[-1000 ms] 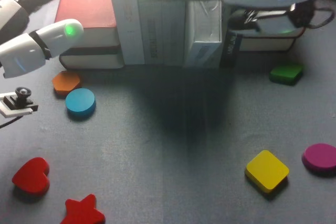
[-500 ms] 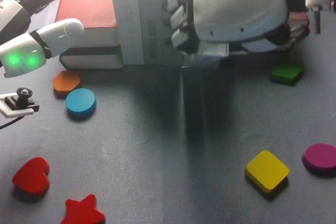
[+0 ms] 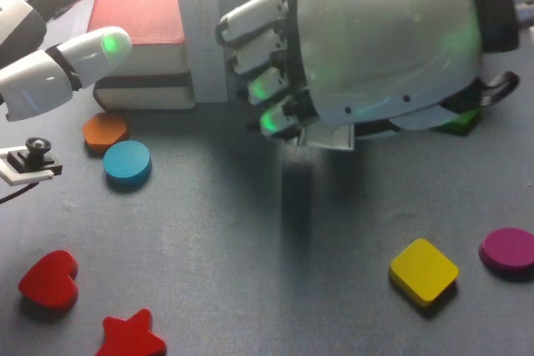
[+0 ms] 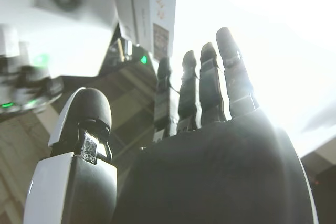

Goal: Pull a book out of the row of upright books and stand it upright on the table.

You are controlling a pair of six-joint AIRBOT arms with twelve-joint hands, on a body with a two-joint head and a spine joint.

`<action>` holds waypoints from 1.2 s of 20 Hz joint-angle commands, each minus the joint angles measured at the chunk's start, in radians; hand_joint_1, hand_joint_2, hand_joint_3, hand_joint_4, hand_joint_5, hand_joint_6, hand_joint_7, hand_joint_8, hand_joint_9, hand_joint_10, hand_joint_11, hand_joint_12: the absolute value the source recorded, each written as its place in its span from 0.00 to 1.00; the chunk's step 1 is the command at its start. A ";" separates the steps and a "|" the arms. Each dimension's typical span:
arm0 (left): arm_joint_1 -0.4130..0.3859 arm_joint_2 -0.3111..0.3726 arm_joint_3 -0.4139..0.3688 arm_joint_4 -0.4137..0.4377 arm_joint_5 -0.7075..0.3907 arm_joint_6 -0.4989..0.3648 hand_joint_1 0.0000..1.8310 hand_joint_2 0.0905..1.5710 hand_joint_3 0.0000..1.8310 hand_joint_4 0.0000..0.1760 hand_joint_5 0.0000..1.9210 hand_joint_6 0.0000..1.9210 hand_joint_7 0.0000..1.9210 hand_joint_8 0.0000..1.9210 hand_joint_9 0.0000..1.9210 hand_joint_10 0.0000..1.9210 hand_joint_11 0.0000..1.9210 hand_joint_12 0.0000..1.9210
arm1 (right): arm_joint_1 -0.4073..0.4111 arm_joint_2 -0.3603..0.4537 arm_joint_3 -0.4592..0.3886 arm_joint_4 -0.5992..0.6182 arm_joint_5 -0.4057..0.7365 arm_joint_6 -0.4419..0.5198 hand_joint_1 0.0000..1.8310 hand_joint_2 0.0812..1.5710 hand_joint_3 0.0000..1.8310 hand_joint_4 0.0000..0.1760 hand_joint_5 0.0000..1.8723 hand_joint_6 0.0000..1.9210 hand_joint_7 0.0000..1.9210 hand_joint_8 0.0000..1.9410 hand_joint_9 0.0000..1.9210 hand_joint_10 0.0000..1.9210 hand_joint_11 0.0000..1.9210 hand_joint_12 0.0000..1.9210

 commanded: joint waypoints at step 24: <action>-0.004 -0.005 0.002 -0.031 -0.125 -0.010 0.19 0.88 0.00 0.22 0.13 0.00 0.07 0.00 0.03 0.00 0.00 0.15 | 0.115 0.158 -0.071 0.247 0.319 0.065 0.65 0.78 0.01 0.00 0.46 0.55 0.34 0.88 0.23 1.00 0.11 1.00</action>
